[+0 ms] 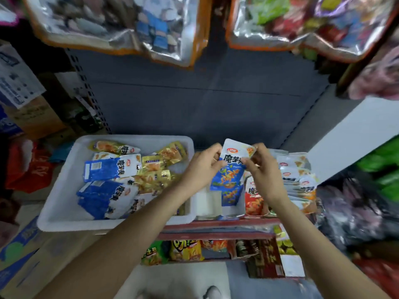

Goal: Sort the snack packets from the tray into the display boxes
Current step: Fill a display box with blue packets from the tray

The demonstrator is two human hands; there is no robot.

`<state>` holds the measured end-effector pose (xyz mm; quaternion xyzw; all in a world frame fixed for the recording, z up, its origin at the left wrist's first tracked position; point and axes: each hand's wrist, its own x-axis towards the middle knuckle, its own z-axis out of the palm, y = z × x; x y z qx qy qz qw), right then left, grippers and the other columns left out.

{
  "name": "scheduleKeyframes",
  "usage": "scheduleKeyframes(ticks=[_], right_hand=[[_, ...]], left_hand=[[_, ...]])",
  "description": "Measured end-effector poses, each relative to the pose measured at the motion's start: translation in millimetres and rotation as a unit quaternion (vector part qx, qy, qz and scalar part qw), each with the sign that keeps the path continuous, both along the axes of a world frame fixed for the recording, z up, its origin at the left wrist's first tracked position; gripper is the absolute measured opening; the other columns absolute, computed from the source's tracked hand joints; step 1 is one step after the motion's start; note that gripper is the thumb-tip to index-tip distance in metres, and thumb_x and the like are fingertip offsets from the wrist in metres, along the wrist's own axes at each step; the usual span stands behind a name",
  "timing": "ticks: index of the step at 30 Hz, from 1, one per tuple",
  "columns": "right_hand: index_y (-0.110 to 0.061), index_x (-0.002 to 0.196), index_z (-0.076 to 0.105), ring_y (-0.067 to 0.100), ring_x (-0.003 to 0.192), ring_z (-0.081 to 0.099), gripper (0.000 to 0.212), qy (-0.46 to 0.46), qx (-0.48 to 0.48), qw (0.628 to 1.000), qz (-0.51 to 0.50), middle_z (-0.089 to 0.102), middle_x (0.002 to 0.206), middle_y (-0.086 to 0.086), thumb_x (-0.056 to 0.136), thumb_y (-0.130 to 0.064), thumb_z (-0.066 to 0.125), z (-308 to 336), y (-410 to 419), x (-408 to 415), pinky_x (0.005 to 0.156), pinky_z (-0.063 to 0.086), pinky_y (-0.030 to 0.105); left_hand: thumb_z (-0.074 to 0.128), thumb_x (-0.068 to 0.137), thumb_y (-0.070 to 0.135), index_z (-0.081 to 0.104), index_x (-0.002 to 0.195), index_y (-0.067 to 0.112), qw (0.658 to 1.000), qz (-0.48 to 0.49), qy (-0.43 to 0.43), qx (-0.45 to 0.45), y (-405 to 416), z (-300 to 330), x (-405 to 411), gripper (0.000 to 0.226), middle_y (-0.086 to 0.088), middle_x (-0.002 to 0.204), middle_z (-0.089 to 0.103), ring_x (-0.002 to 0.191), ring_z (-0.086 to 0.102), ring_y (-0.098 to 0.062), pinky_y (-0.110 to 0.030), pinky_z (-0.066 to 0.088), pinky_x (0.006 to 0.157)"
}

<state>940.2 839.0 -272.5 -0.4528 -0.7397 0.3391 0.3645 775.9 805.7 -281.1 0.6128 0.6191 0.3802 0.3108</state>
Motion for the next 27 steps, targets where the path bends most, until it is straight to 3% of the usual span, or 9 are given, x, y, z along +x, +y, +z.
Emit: scheduleKeyframes(ticks=[2, 3, 6, 9, 10, 13, 20, 23, 27], right_hand=[[-0.009, 0.091, 0.044, 0.017, 0.066, 0.054, 0.011, -0.039, 0.012, 0.999, 0.004, 0.056, 0.069, 0.004, 0.092, -0.006, 0.054, -4.2, 7.2, 11.7, 0.062, 0.047, 0.027], [-0.008, 0.091, 0.043, 0.023, 0.067, 0.054, 0.011, -0.059, 0.018, 0.998, 0.006, 0.056, 0.071, 0.008, 0.092, -0.006, 0.054, -7.2, 9.8, 16.2, 0.061, 0.045, 0.023], [-0.014, 0.089, 0.037, 0.022, 0.060, 0.045, 0.019, -0.109, 0.035, 0.993, 0.001, 0.050, 0.067, 0.005, 0.092, -0.005, 0.054, -17.1, 15.5, 23.6, 0.053, 0.034, 0.011], [-0.014, 0.086, 0.042, 0.023, 0.066, 0.051, 0.018, -0.131, 0.026, 0.991, 0.001, 0.052, 0.071, 0.002, 0.091, -0.003, 0.056, -27.8, 21.3, 25.8, 0.057, 0.038, 0.007], [-0.012, 0.086, 0.048, 0.024, 0.070, 0.054, 0.014, -0.139, 0.034, 0.990, 0.003, 0.054, 0.076, 0.004, 0.089, -0.002, 0.058, -32.0, 24.2, 26.8, 0.063, 0.043, 0.009], [-0.005, 0.094, 0.061, 0.027, 0.077, 0.059, 0.008, -0.175, 0.066, 0.982, 0.015, 0.058, 0.088, 0.011, 0.087, -0.001, 0.059, -41.8, 28.2, 29.2, 0.070, 0.053, 0.040], [-0.007, 0.101, 0.066, 0.033, 0.096, 0.057, 0.020, -0.319, 0.095, 0.939, 0.080, 0.061, 0.099, 0.013, 0.088, -0.002, 0.053, -49.5, 27.4, 22.0, 0.076, 0.050, 0.043], [-0.009, 0.103, 0.067, 0.033, 0.096, 0.058, 0.022, -0.314, 0.100, 0.942, 0.066, 0.062, 0.100, 0.012, 0.085, -0.001, 0.057, -43.7, 24.6, 16.9, 0.076, 0.051, 0.039], [-0.008, 0.109, 0.065, 0.028, 0.103, 0.054, 0.025, -0.287, 0.083, 0.950, 0.091, 0.057, 0.107, 0.011, 0.085, -0.004, 0.060, -35.6, 15.7, -5.5, 0.081, 0.048, 0.036]], left_hand=[[0.060, 0.083, 0.020, 0.049, 0.101, 0.015, 1.000, -0.009, 0.003, -0.012, 8.9, -3.4, 11.6, 0.022, -0.010, 0.087, 0.067, 0.078, 0.065, -0.027, -0.047, 0.052, 0.071], [0.060, 0.082, 0.020, 0.048, 0.102, 0.017, 1.000, -0.014, 0.011, -0.014, 12.4, -5.3, 16.2, 0.024, -0.008, 0.088, 0.068, 0.078, 0.066, -0.026, -0.048, 0.053, 0.071], [0.063, 0.085, 0.010, 0.051, 0.096, 0.015, 0.999, 0.009, 0.033, 0.017, 19.5, -8.3, 24.5, 0.018, -0.005, 0.085, 0.065, 0.075, 0.064, -0.020, -0.045, 0.052, 0.070], [0.063, 0.083, 0.007, 0.055, 0.092, 0.011, 0.991, 0.027, 0.111, 0.068, 20.9, -10.6, 27.9, 0.013, -0.001, 0.087, 0.059, 0.077, 0.059, -0.020, -0.043, 0.049, 0.071], [0.062, 0.084, 0.008, 0.056, 0.093, 0.010, 0.987, 0.017, 0.145, 0.069, 20.5, -12.5, 28.9, 0.011, -0.002, 0.090, 0.059, 0.081, 0.058, -0.021, -0.043, 0.048, 0.072], [0.060, 0.088, 0.011, 0.055, 0.097, 0.010, 0.974, -0.013, 0.222, 0.043, 19.2, -20.0, 33.6, 0.010, -0.004, 0.100, 0.059, 0.091, 0.057, -0.025, -0.040, 0.046, 0.073], [0.056, 0.091, 0.023, 0.054, 0.106, 0.014, 0.921, 0.009, 0.389, -0.025, 17.9, -40.3, 39.1, 0.018, -0.004, 0.109, 0.061, 0.105, 0.053, -0.025, -0.035, 0.033, 0.085], [0.055, 0.091, 0.025, 0.056, 0.105, 0.017, 0.915, 0.030, 0.401, -0.027, 15.7, -42.9, 32.9, 0.016, 0.000, 0.106, 0.064, 0.104, 0.055, -0.022, -0.034, 0.031, 0.085], [0.056, 0.090, 0.027, 0.057, 0.103, 0.020, 0.943, 0.059, 0.328, 0.006, 3.4, -36.7, 8.6, 0.015, 0.004, 0.103, 0.064, 0.101, 0.056, -0.018, -0.034, 0.034, 0.088]])
